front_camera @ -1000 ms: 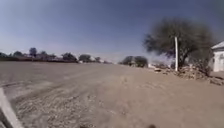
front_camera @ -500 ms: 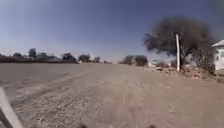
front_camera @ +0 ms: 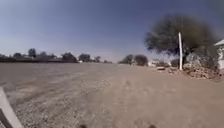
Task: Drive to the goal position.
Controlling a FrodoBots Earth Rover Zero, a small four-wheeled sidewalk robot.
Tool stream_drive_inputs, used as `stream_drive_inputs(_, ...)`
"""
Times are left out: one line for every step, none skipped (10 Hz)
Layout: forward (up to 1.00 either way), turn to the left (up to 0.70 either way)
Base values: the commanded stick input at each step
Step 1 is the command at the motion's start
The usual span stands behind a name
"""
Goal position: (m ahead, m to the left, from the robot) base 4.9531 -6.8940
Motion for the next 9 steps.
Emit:
stream_drive_inputs(0.7,0.0)
stream_drive_inputs(0.7,0.0)
stream_drive_inputs(0.7,0.0)
stream_drive_inputs(0.7,0.0)
stream_drive_inputs(0.7,0.0)
stream_drive_inputs(0.7,0.0)
stream_drive_inputs(0.7,0.0)
stream_drive_inputs(0.7,0.0)
stream_drive_inputs(0.7,0.0)
